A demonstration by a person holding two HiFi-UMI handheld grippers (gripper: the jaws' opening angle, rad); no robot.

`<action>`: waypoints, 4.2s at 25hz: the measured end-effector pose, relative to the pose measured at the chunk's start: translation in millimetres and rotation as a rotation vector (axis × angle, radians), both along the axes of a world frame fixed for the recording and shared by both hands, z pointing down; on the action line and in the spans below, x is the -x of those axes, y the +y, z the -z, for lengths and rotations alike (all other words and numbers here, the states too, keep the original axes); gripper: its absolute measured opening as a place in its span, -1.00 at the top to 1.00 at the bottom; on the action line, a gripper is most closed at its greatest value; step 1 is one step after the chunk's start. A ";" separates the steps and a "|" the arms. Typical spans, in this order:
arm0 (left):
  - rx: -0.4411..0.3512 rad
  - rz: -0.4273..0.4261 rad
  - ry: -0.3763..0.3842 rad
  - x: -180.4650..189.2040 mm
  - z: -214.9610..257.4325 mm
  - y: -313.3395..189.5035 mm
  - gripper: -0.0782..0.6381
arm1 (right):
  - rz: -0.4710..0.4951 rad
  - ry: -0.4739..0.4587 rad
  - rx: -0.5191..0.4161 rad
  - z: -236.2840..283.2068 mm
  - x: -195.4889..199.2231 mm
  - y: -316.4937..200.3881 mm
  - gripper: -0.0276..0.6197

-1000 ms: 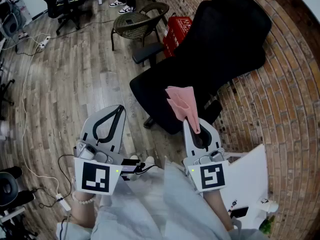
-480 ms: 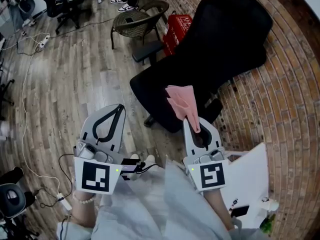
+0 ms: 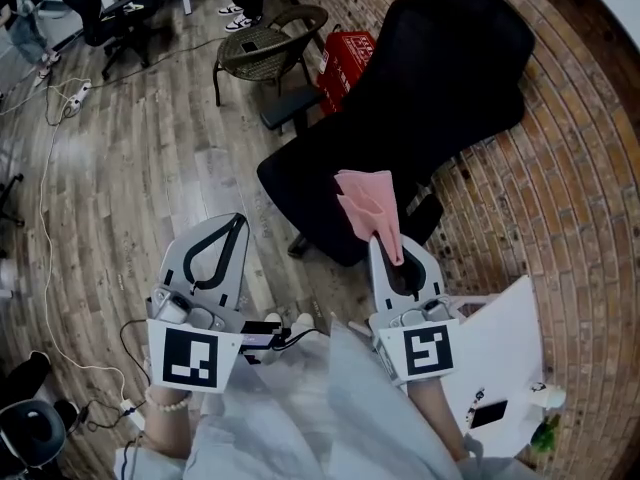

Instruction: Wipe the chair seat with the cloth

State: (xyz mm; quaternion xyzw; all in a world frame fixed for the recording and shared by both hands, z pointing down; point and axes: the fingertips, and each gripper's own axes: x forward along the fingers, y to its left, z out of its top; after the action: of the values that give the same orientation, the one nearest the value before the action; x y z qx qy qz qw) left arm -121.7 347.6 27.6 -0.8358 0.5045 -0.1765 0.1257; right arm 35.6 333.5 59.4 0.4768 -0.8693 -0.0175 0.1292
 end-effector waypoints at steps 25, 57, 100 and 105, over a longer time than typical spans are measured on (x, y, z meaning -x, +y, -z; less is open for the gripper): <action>-0.031 -0.018 -0.009 -5.9 3.5 -82.4 0.73 | -0.017 0.005 -0.004 -9.0 -2.8 -83.8 0.75; 0.097 -0.083 -0.022 -66.7 -52.1 -277.6 0.73 | -0.093 0.028 0.115 -87.1 -76.8 -257.9 0.75; 0.336 -0.219 0.019 -38.2 -317.8 -442.6 0.73 | -0.572 0.200 0.542 -473.6 -158.4 -461.9 0.75; 0.349 -0.216 0.027 -29.9 -327.2 -452.1 0.73 | -0.598 0.353 0.577 -503.5 -170.6 -477.4 0.75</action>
State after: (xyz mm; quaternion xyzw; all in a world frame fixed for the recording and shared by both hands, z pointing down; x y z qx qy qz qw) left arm -91.8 -104.4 354.8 -0.8965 0.3752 -0.2355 -0.0098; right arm 206.3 -143.9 563.0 0.6411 -0.6274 0.1823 0.4025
